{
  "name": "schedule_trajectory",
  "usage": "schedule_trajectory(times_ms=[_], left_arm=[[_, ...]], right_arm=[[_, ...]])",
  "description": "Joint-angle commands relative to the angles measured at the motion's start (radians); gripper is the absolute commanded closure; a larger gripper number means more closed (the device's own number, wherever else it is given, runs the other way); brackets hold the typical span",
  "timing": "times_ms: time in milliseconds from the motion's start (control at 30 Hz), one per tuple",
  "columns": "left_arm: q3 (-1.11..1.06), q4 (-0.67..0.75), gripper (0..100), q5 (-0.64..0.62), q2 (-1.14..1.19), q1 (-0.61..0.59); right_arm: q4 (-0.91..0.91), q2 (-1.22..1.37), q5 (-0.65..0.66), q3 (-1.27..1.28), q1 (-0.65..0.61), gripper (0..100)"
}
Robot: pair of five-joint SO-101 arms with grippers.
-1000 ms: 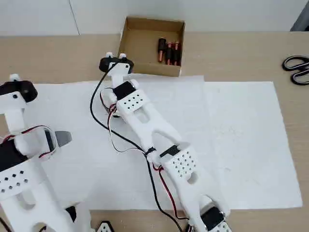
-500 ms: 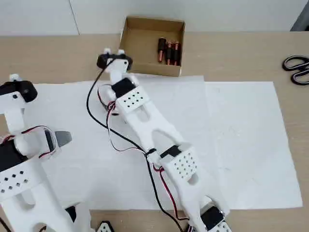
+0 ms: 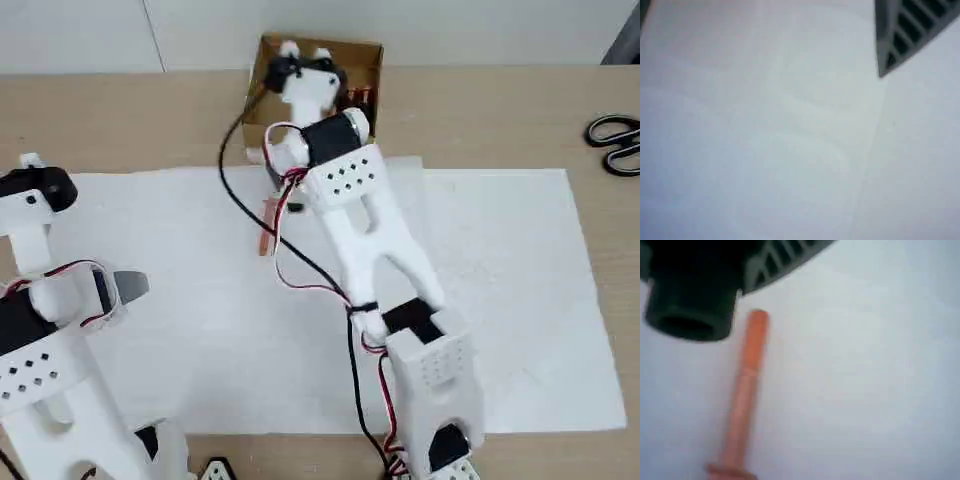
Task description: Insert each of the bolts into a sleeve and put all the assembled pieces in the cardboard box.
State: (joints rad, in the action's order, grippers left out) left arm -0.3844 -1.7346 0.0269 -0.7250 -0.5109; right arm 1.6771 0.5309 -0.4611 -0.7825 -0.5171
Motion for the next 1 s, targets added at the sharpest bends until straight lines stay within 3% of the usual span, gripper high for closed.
schedule_trajectory(times_ms=[0, 400, 967], left_arm=[[-0.001, -0.011, 70, -0.003, -0.017, 0.0], [-0.001, -0.011, 70, -0.003, -0.017, 0.0], [-0.001, -0.011, 70, -0.003, -0.017, 0.0]], right_arm=[[0.004, -0.067, 0.009, 0.115, 0.039, 99.5], [-0.012, 0.061, 0.009, 0.141, 0.099, 99.0], [-0.027, 0.113, 0.005, 0.14, 0.099, 87.9]])
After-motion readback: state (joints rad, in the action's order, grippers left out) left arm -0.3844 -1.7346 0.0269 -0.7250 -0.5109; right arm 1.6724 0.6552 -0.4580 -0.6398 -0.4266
